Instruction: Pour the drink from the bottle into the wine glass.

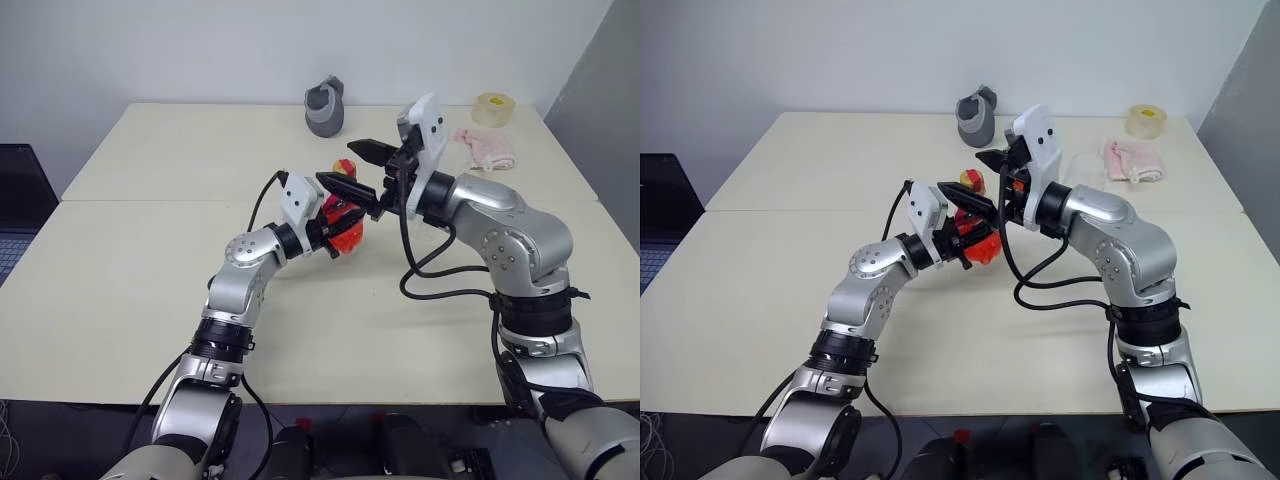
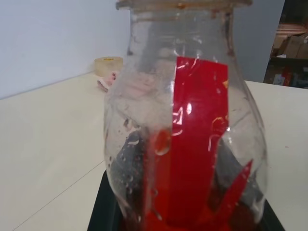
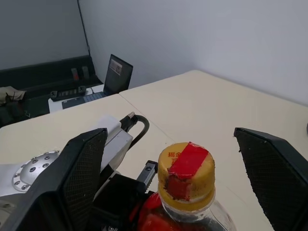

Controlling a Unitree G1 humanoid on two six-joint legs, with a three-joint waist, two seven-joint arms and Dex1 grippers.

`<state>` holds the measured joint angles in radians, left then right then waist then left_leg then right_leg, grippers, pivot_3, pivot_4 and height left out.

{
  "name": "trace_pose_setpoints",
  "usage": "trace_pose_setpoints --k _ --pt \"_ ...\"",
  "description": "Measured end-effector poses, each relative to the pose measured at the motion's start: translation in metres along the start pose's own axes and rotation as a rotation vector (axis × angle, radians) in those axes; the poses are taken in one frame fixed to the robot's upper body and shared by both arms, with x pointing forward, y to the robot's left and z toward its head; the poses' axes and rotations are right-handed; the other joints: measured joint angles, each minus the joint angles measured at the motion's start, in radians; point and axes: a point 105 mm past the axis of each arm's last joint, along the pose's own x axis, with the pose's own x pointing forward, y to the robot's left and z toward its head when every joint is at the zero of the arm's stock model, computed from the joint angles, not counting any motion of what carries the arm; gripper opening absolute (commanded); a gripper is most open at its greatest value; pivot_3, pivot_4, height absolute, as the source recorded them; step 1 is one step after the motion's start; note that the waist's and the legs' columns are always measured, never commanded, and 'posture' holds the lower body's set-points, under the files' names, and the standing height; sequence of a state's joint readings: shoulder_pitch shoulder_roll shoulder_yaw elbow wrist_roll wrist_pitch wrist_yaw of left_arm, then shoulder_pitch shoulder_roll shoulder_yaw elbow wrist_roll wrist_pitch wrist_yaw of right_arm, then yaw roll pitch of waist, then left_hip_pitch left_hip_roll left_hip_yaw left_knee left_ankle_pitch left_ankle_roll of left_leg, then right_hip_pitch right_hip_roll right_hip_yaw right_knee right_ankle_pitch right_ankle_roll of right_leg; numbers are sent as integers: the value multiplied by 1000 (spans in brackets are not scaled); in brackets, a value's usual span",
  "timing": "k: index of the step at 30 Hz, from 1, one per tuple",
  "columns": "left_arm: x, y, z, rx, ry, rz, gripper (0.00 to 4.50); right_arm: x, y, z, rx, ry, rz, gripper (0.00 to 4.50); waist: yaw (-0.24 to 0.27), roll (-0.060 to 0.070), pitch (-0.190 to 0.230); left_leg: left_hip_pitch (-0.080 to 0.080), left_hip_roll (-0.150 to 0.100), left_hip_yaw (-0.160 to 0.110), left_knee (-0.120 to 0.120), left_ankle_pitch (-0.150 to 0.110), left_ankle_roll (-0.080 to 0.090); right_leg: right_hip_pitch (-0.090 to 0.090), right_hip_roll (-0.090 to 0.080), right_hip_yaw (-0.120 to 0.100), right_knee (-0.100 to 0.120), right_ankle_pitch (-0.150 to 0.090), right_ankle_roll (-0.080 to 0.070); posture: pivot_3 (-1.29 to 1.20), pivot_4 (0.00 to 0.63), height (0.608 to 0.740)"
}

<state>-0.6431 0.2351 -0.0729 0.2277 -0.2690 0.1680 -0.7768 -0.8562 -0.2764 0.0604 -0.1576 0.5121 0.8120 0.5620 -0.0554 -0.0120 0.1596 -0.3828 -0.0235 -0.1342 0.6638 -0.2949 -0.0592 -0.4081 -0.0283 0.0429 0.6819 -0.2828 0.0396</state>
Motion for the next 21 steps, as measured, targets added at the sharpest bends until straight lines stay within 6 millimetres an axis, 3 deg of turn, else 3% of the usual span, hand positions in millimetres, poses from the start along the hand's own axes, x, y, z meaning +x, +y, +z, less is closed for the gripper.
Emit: trace_pose_setpoints --k 6,9,16,21 --pt "-1 0 0 3 0 1 991 5 1 -1 2 1 4 4500 -1 0 0 0 0 0 0 0 0 0 0 0 0 0 0 0 150 740" --pt "-1 0 2 7 -3 1 991 8 0 -2 19 -1 -1 3875 -1 0 0 0 0 0 0 0 0 0 0 0 0 0 0 0 150 740" --pt "-1 0 3 11 -3 2 991 9 -4 -2 37 -4 -22 1390 -1 0 0 0 0 0 0 0 0 0 0 0 0 0 0 0 150 740" --pt "-1 0 2 9 0 2 991 10 -4 -3 45 1 -29 1247 -1 0 0 0 0 0 0 0 0 0 0 0 0 0 0 0 150 740"
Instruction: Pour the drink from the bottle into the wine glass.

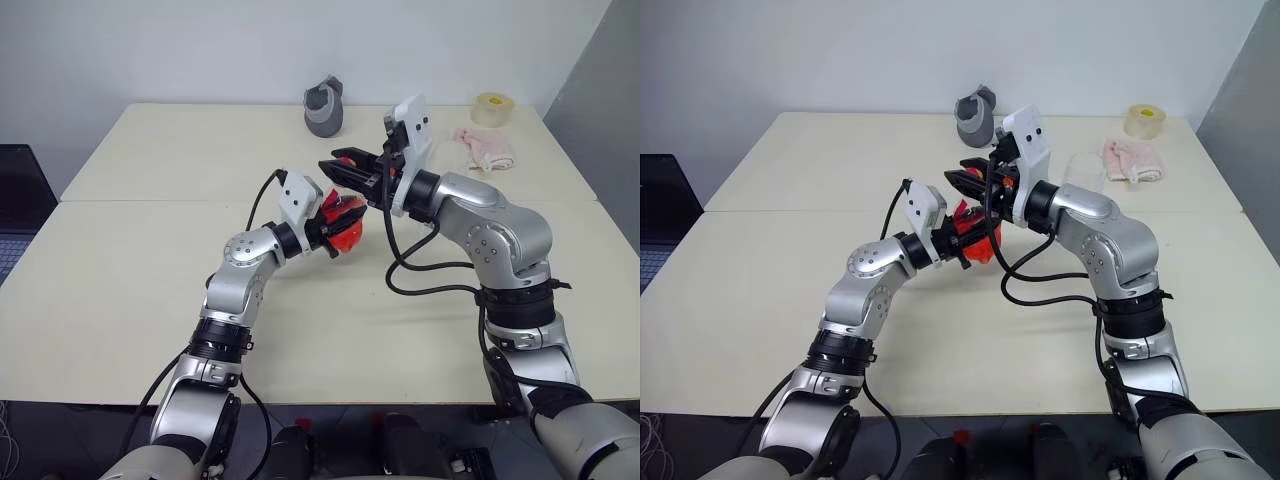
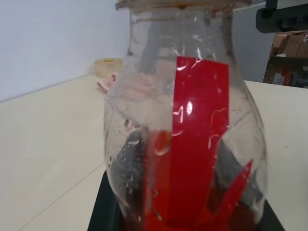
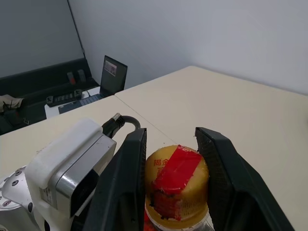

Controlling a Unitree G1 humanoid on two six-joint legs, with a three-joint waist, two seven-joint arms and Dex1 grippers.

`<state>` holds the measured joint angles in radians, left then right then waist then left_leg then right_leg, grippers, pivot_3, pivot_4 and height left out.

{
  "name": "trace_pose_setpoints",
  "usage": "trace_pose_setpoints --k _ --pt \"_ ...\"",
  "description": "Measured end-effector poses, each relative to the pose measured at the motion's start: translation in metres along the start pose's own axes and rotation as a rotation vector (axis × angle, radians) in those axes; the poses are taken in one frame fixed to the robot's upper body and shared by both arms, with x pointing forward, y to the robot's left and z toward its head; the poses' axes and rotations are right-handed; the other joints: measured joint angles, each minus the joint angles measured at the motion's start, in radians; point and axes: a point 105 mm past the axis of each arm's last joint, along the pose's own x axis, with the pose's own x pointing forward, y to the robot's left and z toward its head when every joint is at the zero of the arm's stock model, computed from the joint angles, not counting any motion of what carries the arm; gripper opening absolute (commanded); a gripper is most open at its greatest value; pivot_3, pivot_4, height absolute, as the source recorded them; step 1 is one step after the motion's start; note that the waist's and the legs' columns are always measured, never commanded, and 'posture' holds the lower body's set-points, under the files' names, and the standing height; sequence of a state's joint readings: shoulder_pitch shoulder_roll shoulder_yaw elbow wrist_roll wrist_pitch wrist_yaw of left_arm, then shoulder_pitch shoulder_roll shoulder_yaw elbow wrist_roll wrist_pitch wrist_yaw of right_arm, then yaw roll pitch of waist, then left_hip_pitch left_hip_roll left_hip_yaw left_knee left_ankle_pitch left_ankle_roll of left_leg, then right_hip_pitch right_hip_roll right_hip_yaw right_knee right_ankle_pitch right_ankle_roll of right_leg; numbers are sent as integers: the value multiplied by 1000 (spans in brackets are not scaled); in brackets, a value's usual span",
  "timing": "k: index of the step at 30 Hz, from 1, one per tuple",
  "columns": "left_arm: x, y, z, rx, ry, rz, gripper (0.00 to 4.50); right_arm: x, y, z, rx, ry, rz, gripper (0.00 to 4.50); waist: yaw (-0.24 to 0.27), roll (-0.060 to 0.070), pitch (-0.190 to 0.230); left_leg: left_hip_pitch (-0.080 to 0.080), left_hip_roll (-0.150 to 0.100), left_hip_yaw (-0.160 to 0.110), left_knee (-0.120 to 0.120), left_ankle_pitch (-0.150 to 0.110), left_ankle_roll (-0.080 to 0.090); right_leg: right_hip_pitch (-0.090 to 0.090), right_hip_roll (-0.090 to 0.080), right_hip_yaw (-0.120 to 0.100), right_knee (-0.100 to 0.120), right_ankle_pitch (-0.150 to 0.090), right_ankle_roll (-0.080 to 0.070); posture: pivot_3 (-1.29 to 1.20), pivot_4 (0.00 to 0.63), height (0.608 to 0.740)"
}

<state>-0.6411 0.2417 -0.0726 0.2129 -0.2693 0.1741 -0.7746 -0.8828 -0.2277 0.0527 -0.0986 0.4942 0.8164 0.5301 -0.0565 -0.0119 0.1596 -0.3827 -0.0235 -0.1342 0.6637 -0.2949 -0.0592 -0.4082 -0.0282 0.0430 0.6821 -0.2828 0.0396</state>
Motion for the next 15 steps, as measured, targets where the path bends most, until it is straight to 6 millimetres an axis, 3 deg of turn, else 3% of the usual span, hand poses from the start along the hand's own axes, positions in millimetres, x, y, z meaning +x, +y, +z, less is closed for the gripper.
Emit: trace_pose_setpoints --k 8,15 --pt "-3 -5 4 5 -10 -9 991 -4 7 5 -222 13 68 1247 0 0 0 0 0 0 0 0 0 0 0 0 0 0 0 0 150 740" --pt "-7 -7 0 -13 16 -12 991 -2 1 5 136 65 41 1247 0 0 0 0 1 -1 0 0 0 0 -1 0 0 0 0 0 150 740"
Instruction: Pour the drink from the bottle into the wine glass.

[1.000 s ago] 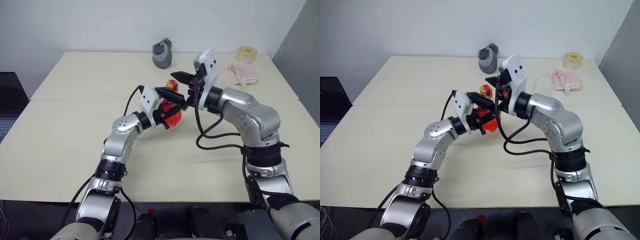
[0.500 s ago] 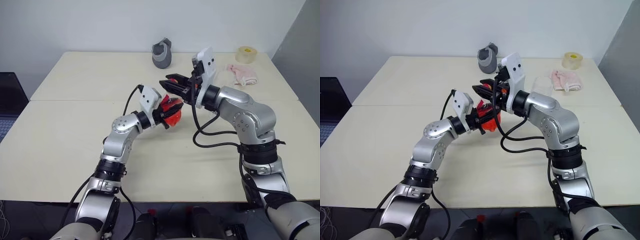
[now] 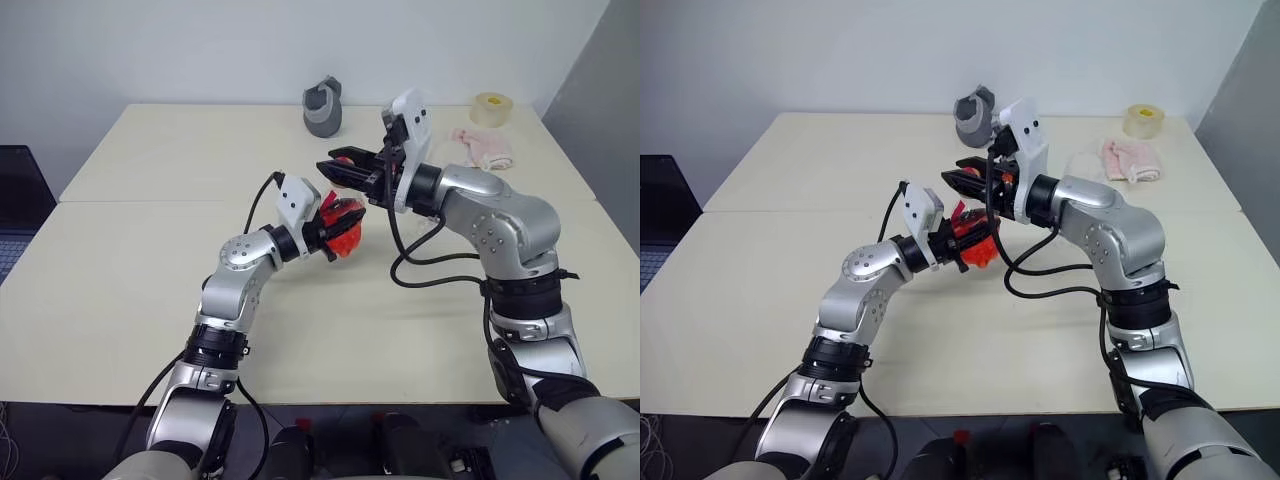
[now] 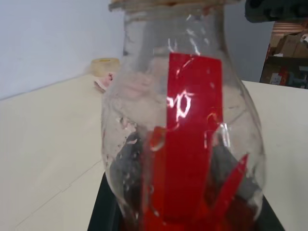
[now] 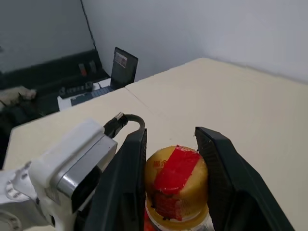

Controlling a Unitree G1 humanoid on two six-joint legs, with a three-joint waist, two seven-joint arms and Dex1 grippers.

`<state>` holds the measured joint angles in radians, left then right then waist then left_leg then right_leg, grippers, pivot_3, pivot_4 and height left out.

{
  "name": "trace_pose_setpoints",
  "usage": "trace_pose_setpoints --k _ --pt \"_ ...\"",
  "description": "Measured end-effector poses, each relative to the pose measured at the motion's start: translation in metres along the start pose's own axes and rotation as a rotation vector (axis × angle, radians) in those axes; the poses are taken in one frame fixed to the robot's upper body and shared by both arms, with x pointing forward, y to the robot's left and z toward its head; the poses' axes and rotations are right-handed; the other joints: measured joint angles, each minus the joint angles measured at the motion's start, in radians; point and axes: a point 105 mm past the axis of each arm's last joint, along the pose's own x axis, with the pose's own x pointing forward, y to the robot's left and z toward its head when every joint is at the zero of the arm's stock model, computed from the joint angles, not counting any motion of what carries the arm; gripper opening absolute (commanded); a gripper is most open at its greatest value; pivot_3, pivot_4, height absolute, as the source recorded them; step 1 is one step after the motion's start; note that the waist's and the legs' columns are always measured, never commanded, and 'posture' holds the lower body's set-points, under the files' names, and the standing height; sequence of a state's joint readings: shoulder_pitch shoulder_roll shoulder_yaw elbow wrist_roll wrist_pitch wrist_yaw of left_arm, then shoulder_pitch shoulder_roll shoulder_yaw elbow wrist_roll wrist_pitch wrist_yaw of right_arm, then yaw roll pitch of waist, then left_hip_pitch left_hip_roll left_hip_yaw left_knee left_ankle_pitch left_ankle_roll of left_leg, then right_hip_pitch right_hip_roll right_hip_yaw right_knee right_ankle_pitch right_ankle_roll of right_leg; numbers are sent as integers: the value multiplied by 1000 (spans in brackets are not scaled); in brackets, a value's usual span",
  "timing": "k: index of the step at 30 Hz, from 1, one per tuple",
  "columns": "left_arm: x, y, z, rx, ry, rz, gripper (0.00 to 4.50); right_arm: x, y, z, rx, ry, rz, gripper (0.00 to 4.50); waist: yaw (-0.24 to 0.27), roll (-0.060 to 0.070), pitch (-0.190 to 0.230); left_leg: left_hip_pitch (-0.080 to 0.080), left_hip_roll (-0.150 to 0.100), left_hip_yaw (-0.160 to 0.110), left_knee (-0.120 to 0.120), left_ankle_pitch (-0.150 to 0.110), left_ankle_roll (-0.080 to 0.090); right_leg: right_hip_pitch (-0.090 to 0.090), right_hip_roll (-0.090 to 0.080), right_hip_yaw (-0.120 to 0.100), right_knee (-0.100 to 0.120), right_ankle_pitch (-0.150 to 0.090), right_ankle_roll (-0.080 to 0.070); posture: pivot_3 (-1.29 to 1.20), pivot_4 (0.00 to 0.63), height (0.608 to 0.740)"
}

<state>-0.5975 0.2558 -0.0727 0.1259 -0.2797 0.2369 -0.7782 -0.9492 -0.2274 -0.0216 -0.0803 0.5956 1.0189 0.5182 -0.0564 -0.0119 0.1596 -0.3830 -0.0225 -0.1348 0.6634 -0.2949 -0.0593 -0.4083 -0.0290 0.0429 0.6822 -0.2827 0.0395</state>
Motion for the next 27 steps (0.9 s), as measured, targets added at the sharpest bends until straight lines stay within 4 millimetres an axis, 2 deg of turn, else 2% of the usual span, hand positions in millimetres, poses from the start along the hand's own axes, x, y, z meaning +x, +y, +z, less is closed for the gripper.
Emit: trace_pose_setpoints --k 4,9,14,19,27 --pt "1 -4 1 1 4 -18 991 -8 -1 2 155 16 -11 1247 1 0 0 0 0 0 0 0 0 0 -1 0 0 0 0 0 150 740" --pt "4 -11 4 9 -7 -49 991 -20 1 7 199 35 -28 1247 0 0 0 0 -1 1 0 0 1 0 -1 0 0 0 0 0 150 740" --pt "11 -21 12 40 -42 -93 991 -39 12 13 97 25 -64 1247 1 0 0 -1 0 1 0 -1 2 0 -1 0 0 0 0 0 150 740" --pt "15 -32 10 45 -41 -143 991 -56 17 6 26 -3 -121 1247 1 0 0 0 -1 1 0 -1 2 0 0 0 0 0 0 0 150 740" --pt "14 -32 17 50 -70 -140 991 -54 27 10 -117 -64 -141 1247 -1 0 0 0 -1 1 0 -1 2 0 1 0 0 0 0 0 150 740"
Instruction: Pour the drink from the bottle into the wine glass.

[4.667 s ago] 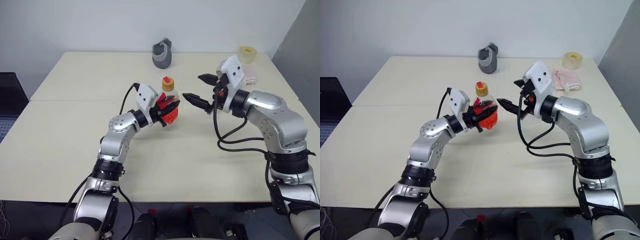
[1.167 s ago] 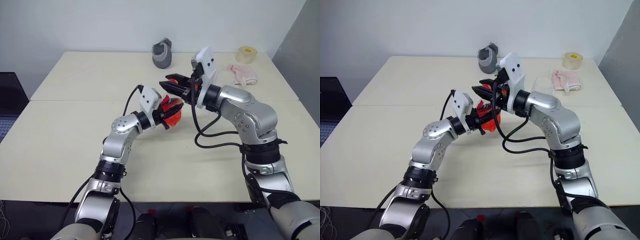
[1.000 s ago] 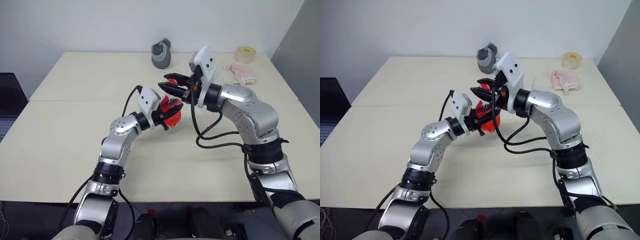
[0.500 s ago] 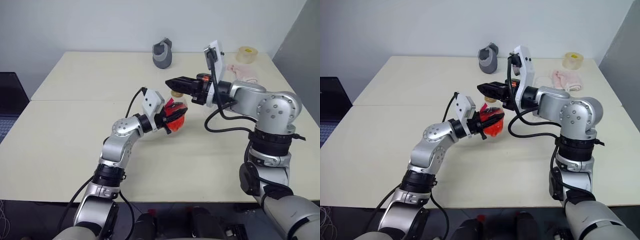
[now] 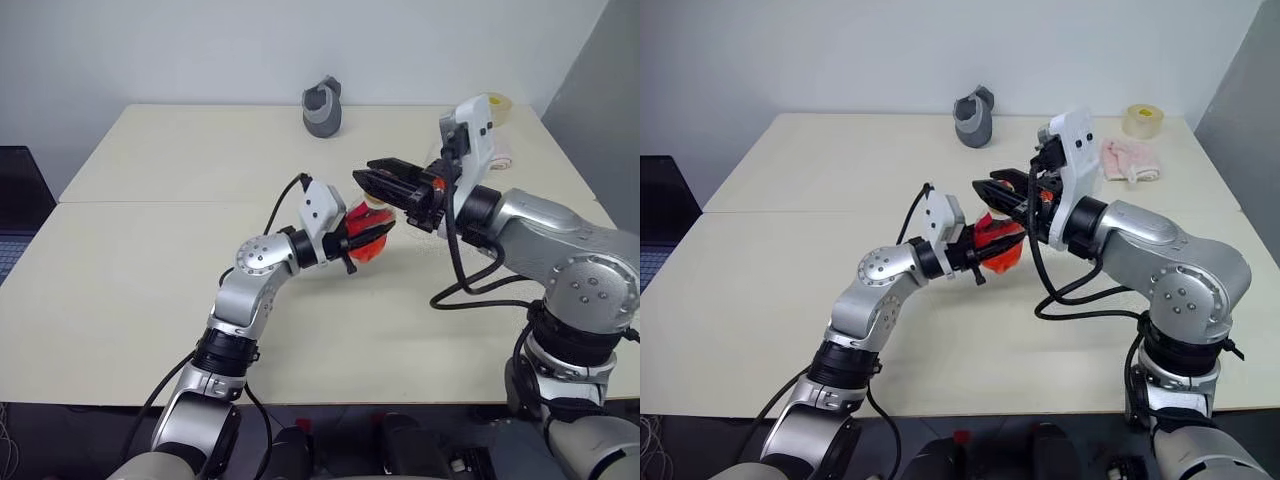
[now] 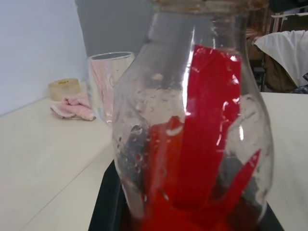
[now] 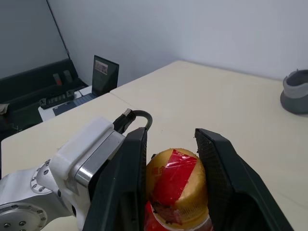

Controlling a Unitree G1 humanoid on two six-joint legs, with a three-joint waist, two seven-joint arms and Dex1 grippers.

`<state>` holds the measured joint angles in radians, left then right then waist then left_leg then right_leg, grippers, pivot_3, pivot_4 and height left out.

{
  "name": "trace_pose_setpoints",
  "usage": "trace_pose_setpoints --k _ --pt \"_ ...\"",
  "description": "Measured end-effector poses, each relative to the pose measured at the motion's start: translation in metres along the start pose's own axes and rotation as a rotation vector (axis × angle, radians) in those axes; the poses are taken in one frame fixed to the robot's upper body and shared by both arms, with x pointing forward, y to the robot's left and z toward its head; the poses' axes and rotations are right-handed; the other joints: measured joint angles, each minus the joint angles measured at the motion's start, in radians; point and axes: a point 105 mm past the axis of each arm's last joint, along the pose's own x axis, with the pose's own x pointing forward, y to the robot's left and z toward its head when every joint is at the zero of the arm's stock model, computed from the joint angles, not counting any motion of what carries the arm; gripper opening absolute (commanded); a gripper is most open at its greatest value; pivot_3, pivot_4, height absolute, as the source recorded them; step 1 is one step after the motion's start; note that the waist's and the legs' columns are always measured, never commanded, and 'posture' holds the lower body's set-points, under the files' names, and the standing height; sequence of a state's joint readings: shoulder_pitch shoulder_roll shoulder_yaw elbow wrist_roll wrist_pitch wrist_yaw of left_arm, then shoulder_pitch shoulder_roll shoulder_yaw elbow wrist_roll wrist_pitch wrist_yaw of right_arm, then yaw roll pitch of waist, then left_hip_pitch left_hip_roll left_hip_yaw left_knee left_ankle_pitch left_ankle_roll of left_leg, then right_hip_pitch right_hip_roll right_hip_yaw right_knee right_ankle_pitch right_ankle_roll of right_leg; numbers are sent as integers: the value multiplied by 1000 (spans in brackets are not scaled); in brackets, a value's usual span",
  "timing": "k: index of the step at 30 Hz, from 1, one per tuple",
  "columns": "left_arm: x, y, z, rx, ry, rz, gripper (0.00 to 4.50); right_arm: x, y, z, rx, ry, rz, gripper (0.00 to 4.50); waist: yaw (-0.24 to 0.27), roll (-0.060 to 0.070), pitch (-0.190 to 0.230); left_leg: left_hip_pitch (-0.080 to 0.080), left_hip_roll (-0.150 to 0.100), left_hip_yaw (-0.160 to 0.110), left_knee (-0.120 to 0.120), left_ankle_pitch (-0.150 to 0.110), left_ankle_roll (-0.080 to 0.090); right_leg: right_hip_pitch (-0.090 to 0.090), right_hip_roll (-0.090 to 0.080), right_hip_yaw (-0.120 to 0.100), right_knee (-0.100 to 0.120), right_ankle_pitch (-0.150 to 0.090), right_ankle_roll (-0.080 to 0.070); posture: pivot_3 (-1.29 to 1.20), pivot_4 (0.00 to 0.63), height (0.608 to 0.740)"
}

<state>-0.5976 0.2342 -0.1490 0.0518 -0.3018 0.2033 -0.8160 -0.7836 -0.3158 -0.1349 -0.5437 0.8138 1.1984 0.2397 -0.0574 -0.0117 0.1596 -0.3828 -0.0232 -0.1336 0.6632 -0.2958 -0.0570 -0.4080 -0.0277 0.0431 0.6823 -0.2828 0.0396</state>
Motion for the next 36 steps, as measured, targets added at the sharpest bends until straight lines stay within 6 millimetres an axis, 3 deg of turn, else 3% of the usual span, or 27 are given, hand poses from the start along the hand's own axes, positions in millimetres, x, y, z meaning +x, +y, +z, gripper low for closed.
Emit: trace_pose_setpoints --k 15,23,30,36 --pt "-20 21 -1 -32 -4 127 991 46 -2 2 32 19 123 1247 1 0 0 0 0 0 0 1 -1 0 0 0 0 0 0 0 150 740" --pt "-23 24 3 -35 -20 140 991 52 2 6 -170 8 225 1247 1 0 0 0 0 0 0 1 -1 0 0 -1 -1 0 0 0 150 740" --pt "-25 34 10 -31 -29 177 991 68 -3 17 -10 12 211 1247 0 0 0 0 0 -1 0 1 -2 0 0 0 0 0 0 0 150 740" --pt "-25 35 12 -33 -31 179 991 71 -7 21 105 40 184 1247 1 0 0 -1 0 -1 0 1 -2 -1 -2 0 -1 0 0 0 150 740"
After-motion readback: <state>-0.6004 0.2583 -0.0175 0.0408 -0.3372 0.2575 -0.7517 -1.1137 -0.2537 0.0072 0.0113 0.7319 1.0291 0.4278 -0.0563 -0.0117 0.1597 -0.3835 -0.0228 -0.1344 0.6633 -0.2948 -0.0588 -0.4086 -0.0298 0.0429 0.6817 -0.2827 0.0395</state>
